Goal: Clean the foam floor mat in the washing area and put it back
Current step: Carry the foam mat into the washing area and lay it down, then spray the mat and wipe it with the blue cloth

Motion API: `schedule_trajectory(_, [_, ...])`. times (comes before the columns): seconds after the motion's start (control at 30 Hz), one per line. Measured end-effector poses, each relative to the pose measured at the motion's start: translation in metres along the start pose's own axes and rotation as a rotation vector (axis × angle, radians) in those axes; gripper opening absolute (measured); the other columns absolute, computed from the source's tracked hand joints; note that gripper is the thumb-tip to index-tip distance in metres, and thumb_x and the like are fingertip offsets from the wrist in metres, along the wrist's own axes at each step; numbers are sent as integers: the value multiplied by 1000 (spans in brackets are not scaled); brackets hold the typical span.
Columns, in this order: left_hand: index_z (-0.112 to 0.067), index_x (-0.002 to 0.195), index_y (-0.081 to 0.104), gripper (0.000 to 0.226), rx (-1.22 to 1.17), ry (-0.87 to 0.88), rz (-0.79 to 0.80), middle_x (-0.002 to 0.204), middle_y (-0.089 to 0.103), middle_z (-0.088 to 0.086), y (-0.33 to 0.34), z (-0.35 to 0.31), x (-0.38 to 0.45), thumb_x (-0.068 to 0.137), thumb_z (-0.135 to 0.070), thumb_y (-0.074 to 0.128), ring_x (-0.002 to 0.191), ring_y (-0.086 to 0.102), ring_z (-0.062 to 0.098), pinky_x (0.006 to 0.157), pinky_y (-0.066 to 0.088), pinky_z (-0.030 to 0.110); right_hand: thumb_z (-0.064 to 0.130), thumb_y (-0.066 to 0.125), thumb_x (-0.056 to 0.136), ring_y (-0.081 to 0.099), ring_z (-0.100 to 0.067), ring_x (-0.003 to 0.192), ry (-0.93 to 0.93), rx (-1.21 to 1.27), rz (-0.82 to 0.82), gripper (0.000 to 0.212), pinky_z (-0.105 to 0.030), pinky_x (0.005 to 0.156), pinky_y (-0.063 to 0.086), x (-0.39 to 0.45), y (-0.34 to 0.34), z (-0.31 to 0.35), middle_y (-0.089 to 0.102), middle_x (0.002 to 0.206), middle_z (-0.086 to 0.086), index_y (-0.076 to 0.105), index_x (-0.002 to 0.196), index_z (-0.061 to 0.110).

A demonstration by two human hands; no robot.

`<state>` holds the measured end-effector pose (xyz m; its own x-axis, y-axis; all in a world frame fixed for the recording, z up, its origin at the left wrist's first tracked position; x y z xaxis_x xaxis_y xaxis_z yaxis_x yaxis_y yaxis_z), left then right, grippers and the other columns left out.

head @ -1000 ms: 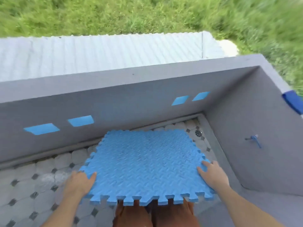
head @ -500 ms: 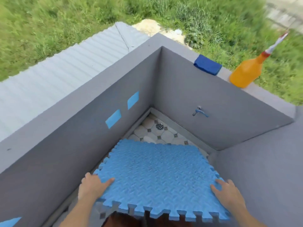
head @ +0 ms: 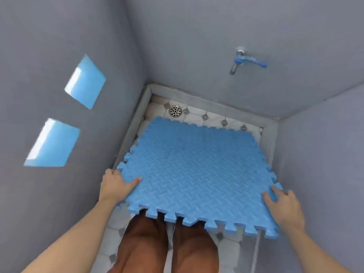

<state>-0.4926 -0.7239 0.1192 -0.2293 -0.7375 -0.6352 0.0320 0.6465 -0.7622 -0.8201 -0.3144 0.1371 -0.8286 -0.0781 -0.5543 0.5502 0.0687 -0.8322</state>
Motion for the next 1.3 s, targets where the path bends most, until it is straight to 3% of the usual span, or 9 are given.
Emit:
schedule_trajectory(0.17, [5, 133, 44, 120, 13, 5, -7, 127, 47, 25, 108, 26, 108, 54, -86, 50, 124, 36, 37, 108, 32, 44, 42, 60, 92, 53, -44, 114, -11, 111, -13, 51, -47, 99, 44, 69, 137, 2, 51, 125, -24, 56, 137, 18])
schedule_trajectory(0.3, [4, 135, 40, 104, 0, -11, -43, 131, 45, 24, 172, 41, 162, 67, -70, 67, 128, 34, 35, 109, 31, 44, 38, 56, 96, 47, -45, 121, 4, 224, -19, 53, -47, 106, 36, 114, 222, 1, 50, 132, -25, 47, 145, 18])
schedule_trajectory(0.43, [5, 138, 36, 104, 91, -22, -8, 134, 42, 23, 219, 48, 213, 71, -70, 62, 130, 31, 34, 109, 29, 41, 44, 52, 96, 47, -44, 126, 11, 211, 95, 63, -49, 108, 35, 152, 287, 0, 51, 137, -23, 31, 152, 23])
schedule_trajectory(0.67, [12, 138, 25, 107, 193, -82, 45, 138, 34, 28, 281, 59, 261, 75, -69, 57, 127, 34, 41, 105, 31, 45, 66, 63, 79, 36, -42, 136, 10, 214, 226, 101, -53, 109, 35, 178, 363, -1, 34, 155, -7, 6, 155, 32])
schedule_trajectory(0.8, [9, 139, 24, 96, 123, -115, 76, 138, 29, 24, 293, 56, 265, 82, -61, 57, 124, 39, 44, 103, 36, 51, 61, 67, 79, 32, -39, 141, 28, 206, 275, 106, -53, 112, 32, 185, 373, 3, 21, 161, -6, -1, 155, 31])
schedule_trajectory(0.93, [4, 143, 22, 79, 81, -58, 72, 143, 25, 24, 264, 26, 244, 91, -49, 51, 130, 33, 42, 106, 33, 51, 59, 69, 77, 39, -40, 136, 28, 202, 301, 106, -53, 106, 39, 172, 335, 26, 31, 156, -13, 3, 155, 30])
schedule_trajectory(1.03, [1, 144, 24, 71, 44, 104, -3, 147, 25, 23, 201, -24, 204, 93, -39, 53, 134, 28, 38, 109, 30, 48, 60, 67, 77, 40, -38, 134, -27, 259, 227, 103, -52, 103, 42, 144, 259, 58, 39, 149, -13, 8, 155, 28])
schedule_trajectory(1.17, [0, 142, 31, 62, -17, 434, -171, 144, 32, 23, 65, -123, 126, 94, -32, 52, 131, 35, 39, 107, 34, 48, 42, 75, 81, 35, -27, 140, -132, 492, 24, 99, -39, 109, 34, 89, 86, 121, 35, 155, -5, 13, 156, 24])
schedule_trajectory(1.3, [-4, 130, 49, 50, -53, 812, -468, 117, 53, 12, -105, -233, 38, 91, -36, 44, 102, 57, 31, 91, 44, 38, 32, 78, 81, 32, -19, 143, -235, 720, -301, 94, -30, 110, 30, 26, -121, 169, 33, 157, -1, 20, 154, 28])
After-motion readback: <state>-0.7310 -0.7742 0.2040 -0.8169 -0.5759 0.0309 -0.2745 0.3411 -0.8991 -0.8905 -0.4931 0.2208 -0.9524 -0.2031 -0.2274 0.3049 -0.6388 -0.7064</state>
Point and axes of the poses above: each hand's wrist, its own x-axis towards the middle knuckle, its own y-axis out of the palm, z = x × y, the point moved 5 cm from there along x, towards the middle knuckle
